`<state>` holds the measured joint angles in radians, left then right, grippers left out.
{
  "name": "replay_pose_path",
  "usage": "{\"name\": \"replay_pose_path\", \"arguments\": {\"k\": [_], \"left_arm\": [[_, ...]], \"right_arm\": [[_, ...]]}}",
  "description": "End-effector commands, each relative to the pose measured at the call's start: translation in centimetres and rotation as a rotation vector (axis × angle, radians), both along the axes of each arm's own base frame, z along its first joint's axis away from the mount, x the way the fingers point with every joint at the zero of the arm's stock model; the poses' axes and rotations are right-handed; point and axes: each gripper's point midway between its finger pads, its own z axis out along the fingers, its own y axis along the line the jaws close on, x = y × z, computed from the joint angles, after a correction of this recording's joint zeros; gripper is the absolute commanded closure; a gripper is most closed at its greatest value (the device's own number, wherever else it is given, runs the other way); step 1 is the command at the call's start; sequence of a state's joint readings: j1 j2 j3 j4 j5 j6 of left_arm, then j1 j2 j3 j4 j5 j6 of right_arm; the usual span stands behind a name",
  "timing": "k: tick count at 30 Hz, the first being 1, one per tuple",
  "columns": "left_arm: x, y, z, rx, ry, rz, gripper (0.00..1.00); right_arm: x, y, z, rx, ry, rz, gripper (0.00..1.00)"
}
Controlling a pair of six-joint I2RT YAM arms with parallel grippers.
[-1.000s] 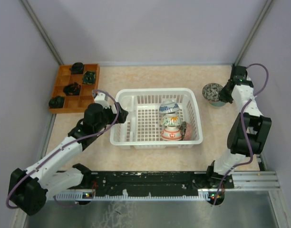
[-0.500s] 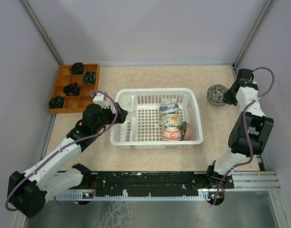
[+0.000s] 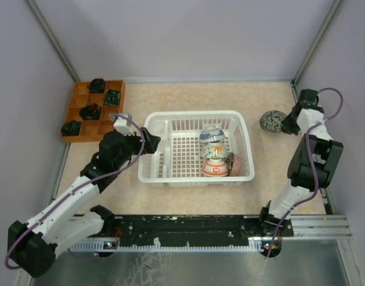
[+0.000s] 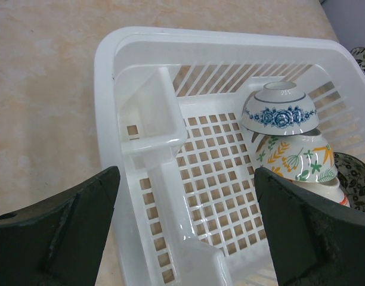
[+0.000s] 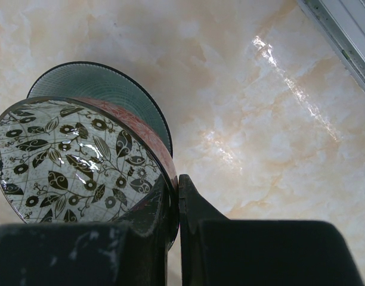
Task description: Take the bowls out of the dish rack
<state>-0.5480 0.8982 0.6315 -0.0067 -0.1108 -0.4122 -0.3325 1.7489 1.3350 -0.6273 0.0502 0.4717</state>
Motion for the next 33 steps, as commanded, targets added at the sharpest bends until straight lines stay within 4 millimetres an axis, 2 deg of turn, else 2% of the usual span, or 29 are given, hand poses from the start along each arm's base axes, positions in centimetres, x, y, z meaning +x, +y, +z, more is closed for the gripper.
{"name": "replay_pose_path", "arguments": {"k": [1, 8, 11, 13, 20, 23, 33], "left_arm": [[0.1, -0.2, 2.1, -0.019, -0.057, -0.012, 0.01], [0.2, -0.1, 2.1, -0.012, -0.058, -0.005, 0.01], [0.3, -0.1, 1.9, -0.009, -0.055, -0.005, 0.01], [0.3, -0.1, 1.8, -0.009, -0.053, -0.002, 0.01], [0.4, -0.1, 1.6, -0.005, -0.051, -0.001, 0.01], [0.5, -0.1, 1.6, -0.003, -0.053, 0.003, 0.01], [0.4, -0.2, 1.4, -0.01, -0.048, -0.004, 0.01]], "right_arm": [[1.6, -0.7, 0.8, -0.013, -0.065, 0.01, 1.0], [2.2, -0.7, 0.2, 0.002, -0.051, 0.018, 0.99], [2.6, -0.7, 0.4, 0.01, -0.06, 0.02, 0.94], [2.8, -0.7, 0.4, 0.015, -0.062, 0.022, 0.86], [3.2, -0.6, 0.3, 0.027, -0.063, 0.029, 0.74], [3.3, -0.6, 0.8, 0.028, -0.075, 0.031, 0.69], [2.7, -0.2, 2.7, 0.022, -0.106, 0.043, 0.67]]}}
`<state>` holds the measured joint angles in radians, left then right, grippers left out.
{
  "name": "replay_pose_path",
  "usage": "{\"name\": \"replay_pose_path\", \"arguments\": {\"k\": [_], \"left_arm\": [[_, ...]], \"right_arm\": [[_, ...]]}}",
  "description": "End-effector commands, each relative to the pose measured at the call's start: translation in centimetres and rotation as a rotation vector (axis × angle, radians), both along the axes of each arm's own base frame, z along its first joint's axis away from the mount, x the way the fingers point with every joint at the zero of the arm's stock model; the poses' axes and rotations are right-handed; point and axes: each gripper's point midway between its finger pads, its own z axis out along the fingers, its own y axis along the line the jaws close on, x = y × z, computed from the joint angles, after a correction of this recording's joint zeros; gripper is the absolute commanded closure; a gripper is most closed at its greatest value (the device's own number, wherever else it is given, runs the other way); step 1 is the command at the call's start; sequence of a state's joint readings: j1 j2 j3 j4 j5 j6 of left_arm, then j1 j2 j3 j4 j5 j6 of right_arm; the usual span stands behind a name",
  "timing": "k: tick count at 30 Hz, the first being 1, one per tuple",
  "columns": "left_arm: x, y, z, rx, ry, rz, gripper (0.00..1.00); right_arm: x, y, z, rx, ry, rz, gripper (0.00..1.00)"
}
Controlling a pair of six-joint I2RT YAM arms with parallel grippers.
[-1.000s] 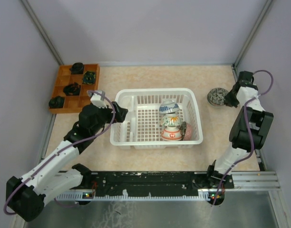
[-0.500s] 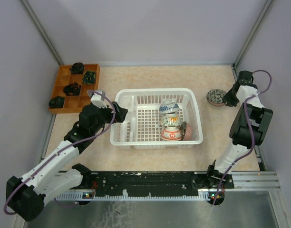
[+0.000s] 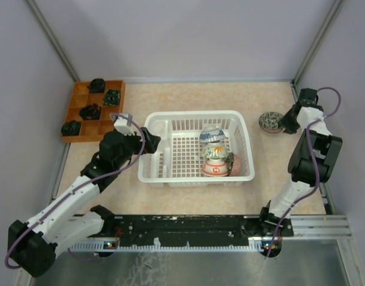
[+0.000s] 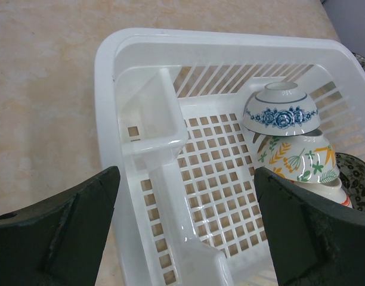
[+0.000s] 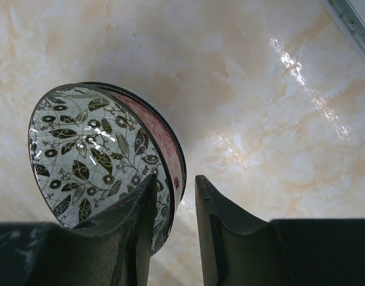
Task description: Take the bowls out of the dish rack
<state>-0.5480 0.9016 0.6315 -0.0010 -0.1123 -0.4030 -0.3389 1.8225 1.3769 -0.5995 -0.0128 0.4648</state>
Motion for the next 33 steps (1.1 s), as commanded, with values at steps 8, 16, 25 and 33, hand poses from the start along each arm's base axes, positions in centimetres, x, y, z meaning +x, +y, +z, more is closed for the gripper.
{"name": "replay_pose_path", "arguments": {"k": [8, 16, 25, 33], "left_arm": [[0.1, 0.0, 1.5, -0.018, -0.048, 0.0, 0.01], [0.1, 0.0, 1.3, -0.018, -0.044, -0.001, 0.01], [0.2, -0.1, 1.2, -0.018, -0.042, -0.002, 0.01], [0.3, -0.2, 0.9, -0.013, -0.036, -0.001, 0.01]], "right_arm": [[0.4, 0.0, 4.6, -0.026, -0.115, 0.015, 0.68], [0.2, 0.1, 4.2, -0.022, -0.103, 0.026, 0.73], [0.1, 0.3, 3.5, -0.015, -0.102, 0.036, 0.91], [0.5, 0.5, 3.3, 0.001, -0.132, 0.025, 1.0]]}}
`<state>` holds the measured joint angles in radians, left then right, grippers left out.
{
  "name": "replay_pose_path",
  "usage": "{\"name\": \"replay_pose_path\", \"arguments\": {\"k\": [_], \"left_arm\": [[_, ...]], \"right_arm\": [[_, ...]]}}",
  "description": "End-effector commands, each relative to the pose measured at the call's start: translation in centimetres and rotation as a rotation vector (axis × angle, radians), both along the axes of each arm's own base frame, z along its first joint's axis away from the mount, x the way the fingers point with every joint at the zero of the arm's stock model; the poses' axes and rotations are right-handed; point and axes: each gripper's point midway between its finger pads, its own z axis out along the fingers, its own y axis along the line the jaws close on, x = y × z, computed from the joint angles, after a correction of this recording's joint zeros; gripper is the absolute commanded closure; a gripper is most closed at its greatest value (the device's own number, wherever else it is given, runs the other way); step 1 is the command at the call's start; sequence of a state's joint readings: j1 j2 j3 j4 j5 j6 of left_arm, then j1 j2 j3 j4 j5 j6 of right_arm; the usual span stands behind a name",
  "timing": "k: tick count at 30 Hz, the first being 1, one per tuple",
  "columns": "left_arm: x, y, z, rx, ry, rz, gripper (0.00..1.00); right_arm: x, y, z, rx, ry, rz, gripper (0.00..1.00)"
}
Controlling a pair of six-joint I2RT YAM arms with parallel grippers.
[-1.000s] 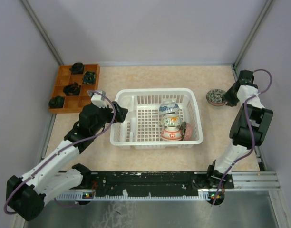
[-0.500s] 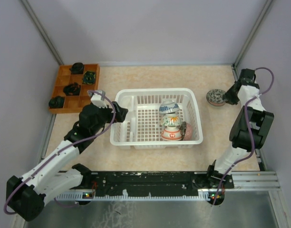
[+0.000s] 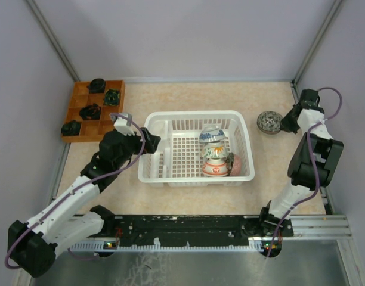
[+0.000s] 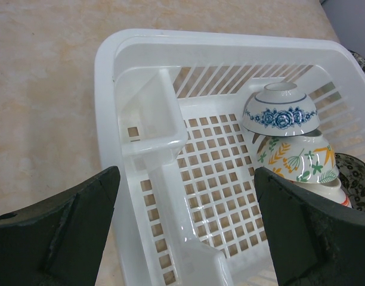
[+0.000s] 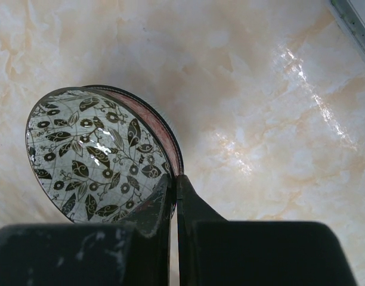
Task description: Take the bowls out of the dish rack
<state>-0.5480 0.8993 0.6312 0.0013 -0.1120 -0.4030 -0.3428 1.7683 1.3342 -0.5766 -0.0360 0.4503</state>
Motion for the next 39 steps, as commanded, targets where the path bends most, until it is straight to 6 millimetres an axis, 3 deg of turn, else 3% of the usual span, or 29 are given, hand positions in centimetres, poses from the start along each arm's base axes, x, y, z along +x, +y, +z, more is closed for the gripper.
{"name": "replay_pose_path", "arguments": {"k": [1, 4, 5, 6, 10, 13, 21, 24, 30, 33, 39], "left_arm": [[0.4, -0.2, 0.7, -0.011, -0.031, 0.0, 0.01], [0.4, -0.2, 0.7, -0.008, -0.031, 0.0, 0.01], [0.4, -0.3, 0.7, -0.008, -0.031, -0.002, 0.01], [0.5, -0.3, 0.7, -0.008, -0.03, -0.002, 0.01], [0.5, -0.4, 0.6, -0.008, -0.026, -0.004, 0.01], [0.6, -0.4, 0.6, -0.008, -0.026, -0.001, 0.01], [0.8, -0.1, 0.2, 0.008, -0.014, 0.016, 0.01], [0.9, -0.1, 0.2, 0.013, -0.006, 0.018, 0.01], [1.0, -0.2, -0.3, 0.028, 0.015, 0.017, 0.01], [1.0, -0.2, -0.6, 0.035, 0.021, 0.018, 0.01], [0.9, -0.2, -0.9, 0.04, 0.026, 0.014, 0.01]], "right_arm": [[1.0, 0.2, 2.3, 0.004, -0.095, 0.007, 1.0], [1.1, 0.1, 2.3, 0.002, -0.093, 0.008, 0.9], [1.1, 0.1, 2.4, 0.0, -0.093, 0.008, 0.82], [1.1, 0.0, 2.6, -0.005, -0.099, 0.008, 0.74], [1.2, -0.2, 4.3, -0.027, -0.136, 0.001, 0.59], [1.2, -0.3, 5.8, -0.039, -0.157, -0.001, 0.58], [0.1, 0.2, 13.2, -0.13, -0.302, 0.026, 0.58], [-0.4, 2.0, 16.2, -0.22, -0.336, 0.077, 0.58], [-2.2, 9.1, 21.2, -0.284, -0.411, 0.255, 0.58], [-3.7, 12.0, 21.7, -0.304, -0.384, 0.333, 0.58], [-6.9, 16.4, 19.9, -0.335, -0.273, 0.455, 0.6]]}}
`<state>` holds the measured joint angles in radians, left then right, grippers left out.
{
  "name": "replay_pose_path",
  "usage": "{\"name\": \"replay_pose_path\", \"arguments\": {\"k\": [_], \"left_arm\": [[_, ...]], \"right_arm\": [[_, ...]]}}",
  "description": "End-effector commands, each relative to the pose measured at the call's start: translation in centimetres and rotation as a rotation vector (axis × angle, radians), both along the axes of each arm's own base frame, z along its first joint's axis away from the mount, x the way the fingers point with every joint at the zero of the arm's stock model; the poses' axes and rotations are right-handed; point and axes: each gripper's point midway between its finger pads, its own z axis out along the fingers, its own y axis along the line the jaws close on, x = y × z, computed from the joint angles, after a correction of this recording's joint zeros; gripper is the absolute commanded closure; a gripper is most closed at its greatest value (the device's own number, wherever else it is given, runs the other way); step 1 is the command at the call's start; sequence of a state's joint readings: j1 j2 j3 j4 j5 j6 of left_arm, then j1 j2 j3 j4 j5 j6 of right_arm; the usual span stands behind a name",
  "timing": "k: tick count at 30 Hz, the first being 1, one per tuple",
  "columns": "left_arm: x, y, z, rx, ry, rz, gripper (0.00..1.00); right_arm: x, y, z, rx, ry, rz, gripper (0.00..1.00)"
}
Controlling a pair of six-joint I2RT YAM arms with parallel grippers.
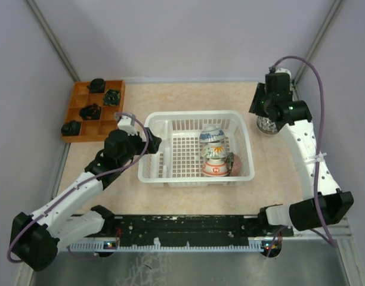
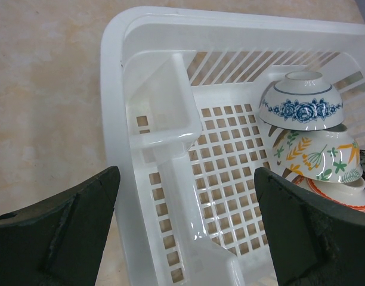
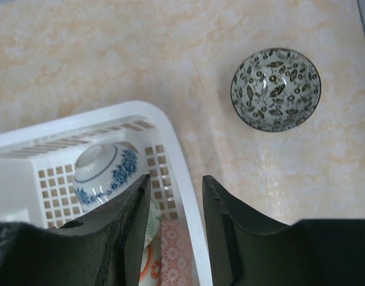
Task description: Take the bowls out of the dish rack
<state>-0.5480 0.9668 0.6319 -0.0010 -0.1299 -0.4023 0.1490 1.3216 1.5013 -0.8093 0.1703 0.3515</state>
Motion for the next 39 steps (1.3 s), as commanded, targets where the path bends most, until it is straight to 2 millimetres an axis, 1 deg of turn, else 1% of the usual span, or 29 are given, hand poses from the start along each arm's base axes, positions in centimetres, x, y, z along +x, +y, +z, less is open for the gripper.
{"name": "replay_pose_path", "arguments": {"k": [1, 7, 9, 13, 16, 21, 25, 30, 39], "left_arm": [[0.3, -0.2, 1.2, 0.002, -0.027, -0.005, 0.01], [0.3, 0.0, 0.1, 0.023, -0.001, 0.002, 0.01], [0.4, 0.0, -0.1, 0.026, 0.001, 0.003, 0.01], [0.5, 0.1, -0.3, 0.034, 0.004, 0.009, 0.01], [0.5, 0.0, -0.6, 0.034, 0.01, 0.006, 0.01], [0.4, -0.2, -0.8, 0.031, 0.014, -0.006, 0.01], [0.4, -0.3, -0.7, 0.029, 0.01, -0.009, 0.01], [0.3, -0.4, -0.9, 0.024, 0.011, -0.018, 0.01], [0.2, -0.6, -1.5, 0.024, 0.02, -0.027, 0.01]], "right_arm": [[-3.2, 1.4, -0.5, -0.125, 0.074, 0.03, 0.59], [-6.0, 4.7, -1.8, -0.27, 0.161, 0.096, 0.59], [-7.0, 5.4, -2.2, -0.312, 0.191, 0.107, 0.59], [-9.3, 6.3, -3.4, -0.406, 0.245, 0.114, 0.59], [-10.8, 6.8, -5.1, -0.464, 0.299, 0.104, 0.58], [-12.8, 6.9, -7.8, -0.541, 0.373, 0.061, 0.58], [-13.8, 7.2, -9.8, -0.558, 0.416, 0.059, 0.58], [-14.5, 7.5, -11.6, -0.578, 0.455, 0.06, 0.58], [-14.5, 8.5, -14.0, -0.591, 0.492, 0.075, 0.59]]}}
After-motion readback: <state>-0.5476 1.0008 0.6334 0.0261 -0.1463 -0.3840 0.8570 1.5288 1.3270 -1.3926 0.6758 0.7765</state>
